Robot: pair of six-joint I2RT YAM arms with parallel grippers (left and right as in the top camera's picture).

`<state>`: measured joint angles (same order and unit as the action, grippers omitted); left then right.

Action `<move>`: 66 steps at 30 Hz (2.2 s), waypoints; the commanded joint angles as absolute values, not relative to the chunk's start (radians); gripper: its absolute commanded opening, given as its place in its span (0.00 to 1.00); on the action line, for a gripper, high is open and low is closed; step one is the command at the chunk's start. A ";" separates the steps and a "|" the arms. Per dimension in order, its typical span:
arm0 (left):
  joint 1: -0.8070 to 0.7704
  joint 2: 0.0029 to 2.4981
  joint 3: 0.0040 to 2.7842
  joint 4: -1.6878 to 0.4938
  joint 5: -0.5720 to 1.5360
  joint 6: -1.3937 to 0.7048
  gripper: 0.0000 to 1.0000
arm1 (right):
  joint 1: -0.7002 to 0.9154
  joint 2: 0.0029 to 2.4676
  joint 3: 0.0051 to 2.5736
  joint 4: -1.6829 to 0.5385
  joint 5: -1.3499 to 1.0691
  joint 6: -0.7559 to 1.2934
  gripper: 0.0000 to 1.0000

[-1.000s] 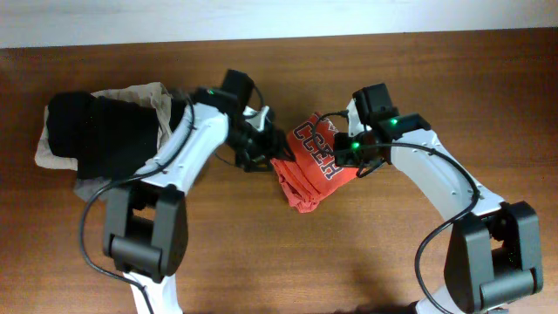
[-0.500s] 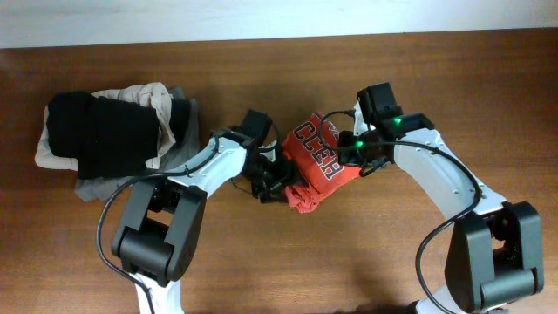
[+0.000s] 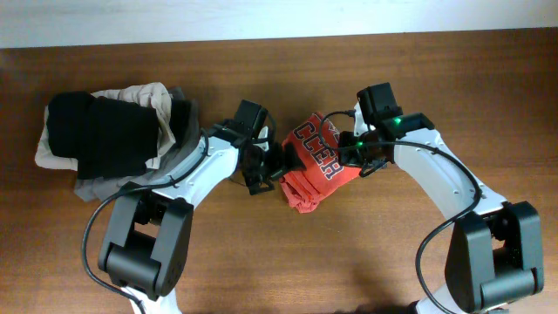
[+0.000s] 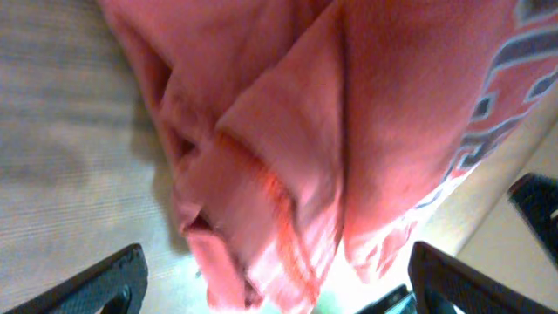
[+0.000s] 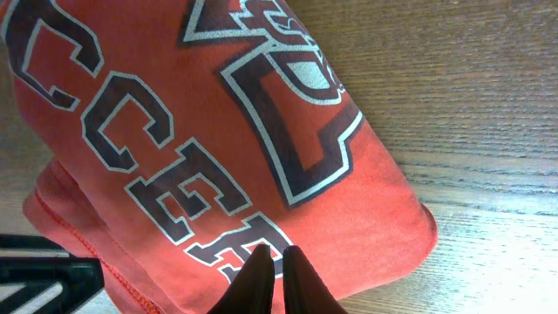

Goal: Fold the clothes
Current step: 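Grip the orange bundle's sides with both grippers and lift it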

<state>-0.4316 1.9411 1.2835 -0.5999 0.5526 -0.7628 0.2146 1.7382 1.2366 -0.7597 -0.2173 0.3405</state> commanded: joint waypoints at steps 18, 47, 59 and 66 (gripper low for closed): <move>-0.445 1.925 0.970 -0.025 0.606 -1.003 0.99 | 0.209 1.742 1.247 -0.771 -0.202 0.327 0.10; -0.458 1.932 0.970 0.129 0.593 -0.973 0.84 | 0.301 1.985 1.199 -0.646 -0.399 0.518 0.04; -0.465 1.990 0.970 0.165 0.574 -1.058 0.63 | 0.308 1.985 1.198 -0.658 -0.420 0.512 0.04; -0.465 2.060 0.970 0.210 0.622 -1.010 0.28 | 0.315 1.985 1.198 -0.659 -0.427 0.490 0.04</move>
<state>-0.4480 1.9987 0.9771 0.2039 0.5747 -1.0428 0.2882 1.9427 1.2194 -0.6506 -0.3866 0.5041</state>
